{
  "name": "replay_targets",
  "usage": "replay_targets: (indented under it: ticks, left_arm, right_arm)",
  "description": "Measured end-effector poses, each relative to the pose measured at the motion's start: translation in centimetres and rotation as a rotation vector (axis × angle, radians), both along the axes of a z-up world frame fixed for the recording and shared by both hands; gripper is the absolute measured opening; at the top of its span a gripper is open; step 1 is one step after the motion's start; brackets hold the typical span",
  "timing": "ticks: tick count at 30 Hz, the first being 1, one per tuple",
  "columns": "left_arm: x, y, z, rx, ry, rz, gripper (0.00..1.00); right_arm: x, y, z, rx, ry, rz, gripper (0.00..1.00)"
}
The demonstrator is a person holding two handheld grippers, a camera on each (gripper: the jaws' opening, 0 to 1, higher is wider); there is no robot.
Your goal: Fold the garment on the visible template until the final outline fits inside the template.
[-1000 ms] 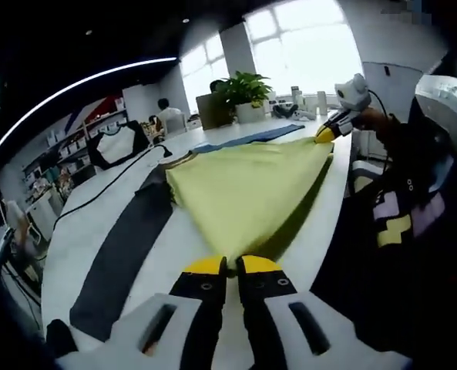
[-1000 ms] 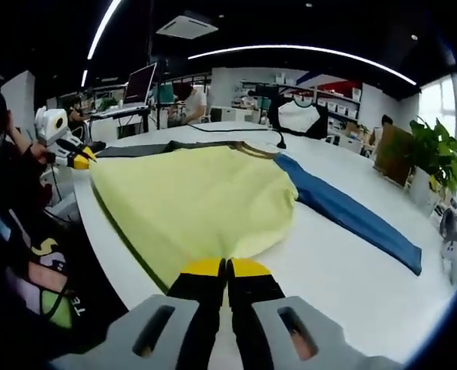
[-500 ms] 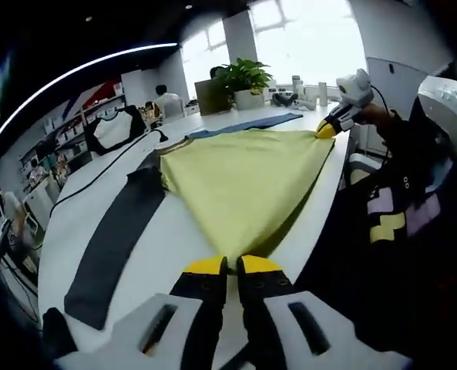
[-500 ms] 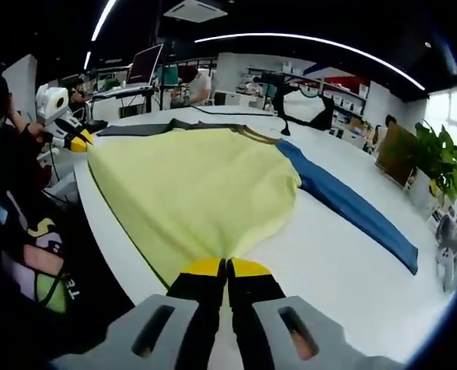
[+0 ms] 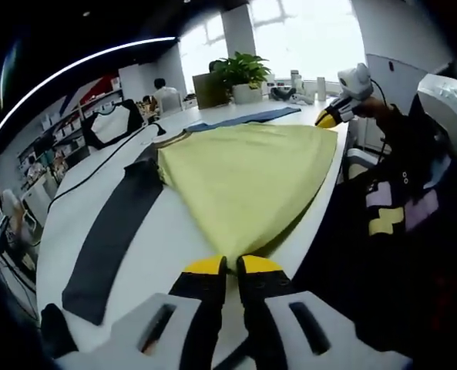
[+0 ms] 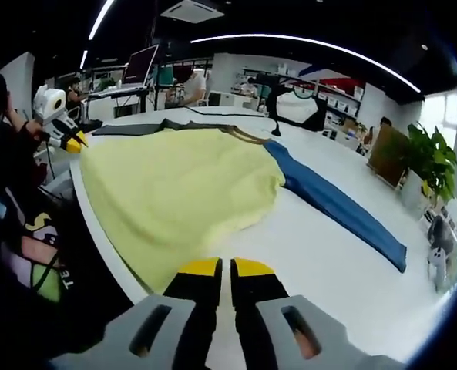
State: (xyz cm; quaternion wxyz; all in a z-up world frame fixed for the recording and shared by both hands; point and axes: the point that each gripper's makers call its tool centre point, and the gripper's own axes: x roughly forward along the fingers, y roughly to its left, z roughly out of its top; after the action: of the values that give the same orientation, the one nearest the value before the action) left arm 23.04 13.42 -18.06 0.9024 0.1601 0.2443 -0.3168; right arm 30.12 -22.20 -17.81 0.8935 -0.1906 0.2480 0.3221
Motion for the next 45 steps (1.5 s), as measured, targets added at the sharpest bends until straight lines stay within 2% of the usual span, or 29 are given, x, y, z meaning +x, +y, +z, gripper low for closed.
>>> replay_targets:
  ticks: [4,8,12,15,17,18,19,20,23,26,28,31,35,40,42,43,45]
  left_arm:
    - [0.0,0.2,0.2,0.001,-0.007,0.008,0.07]
    - [0.2,0.4,0.4,-0.003,-0.018,0.020,0.07]
    - [0.6,0.5,1.1,-0.026,-0.043,0.037,0.07]
    - [1.0,0.8,2.1,-0.040,-0.086,0.062,0.07]
    - [1.6,0.6,3.5,-0.088,-0.160,0.062,0.07]
    - [1.6,0.3,4.4,-0.157,-0.174,0.068,0.07]
    - [1.6,0.2,4.9,-0.190,-0.177,0.072,0.07]
    - [1.9,0.2,5.7,-0.219,-0.207,0.080,0.07]
    - [2.4,0.5,6.9,-0.214,-0.267,0.106,0.07]
    - [3.2,0.3,8.6,-0.303,-0.303,0.128,0.07]
    - [3.6,0.1,9.1,-0.311,-0.312,0.125,0.07]
    - [3.9,-0.5,9.7,-0.315,-0.333,0.119,0.07]
    - [4.1,-0.6,10.2,-0.333,-0.346,0.120,0.07]
    - [4.0,-0.1,10.5,-0.339,-0.356,0.134,0.07]
    - [3.9,0.1,10.3,-0.339,-0.351,0.139,0.07]
    - [3.9,0.2,10.2,-0.337,-0.347,0.141,0.07]
    - [3.9,0.3,9.9,-0.332,-0.336,0.141,0.07]
  right_arm:
    - [-1.4,-0.3,-0.4,-0.027,0.020,0.053,0.06]
    - [-3.1,-0.2,-0.5,0.011,0.071,0.105,0.08]
    - [-4.3,0.1,-0.9,-0.009,0.094,0.142,0.11]
    - [-4.4,0.3,-1.0,-0.002,0.099,0.140,0.12]
    - [-4.5,0.5,-1.1,0.016,0.107,0.140,0.12]
    - [-4.6,0.6,-1.1,0.024,0.113,0.145,0.12]
    - [-4.6,0.8,-1.2,0.026,0.115,0.147,0.12]
    - [-4.7,1.1,-1.3,0.025,0.119,0.155,0.12]
    - [-5.0,2.0,-1.3,0.046,0.125,0.180,0.13]
    - [-5.3,3.0,-1.4,0.070,0.141,0.196,0.14]
    - [-5.4,3.4,-1.6,0.073,0.147,0.200,0.15]
    - [-5.6,3.9,-1.6,0.060,0.135,0.203,0.18]
    - [-5.4,4.7,-1.2,0.113,0.130,0.190,0.19]
    - [-4.6,4.2,-1.2,0.117,0.109,0.141,0.06]
    - [-4.1,3.5,-0.7,0.104,0.071,0.117,0.00]
    - [-3.5,3.0,0.1,0.094,0.022,0.091,0.00]
    - [-3.1,2.1,0.9,0.046,-0.024,0.071,0.00]
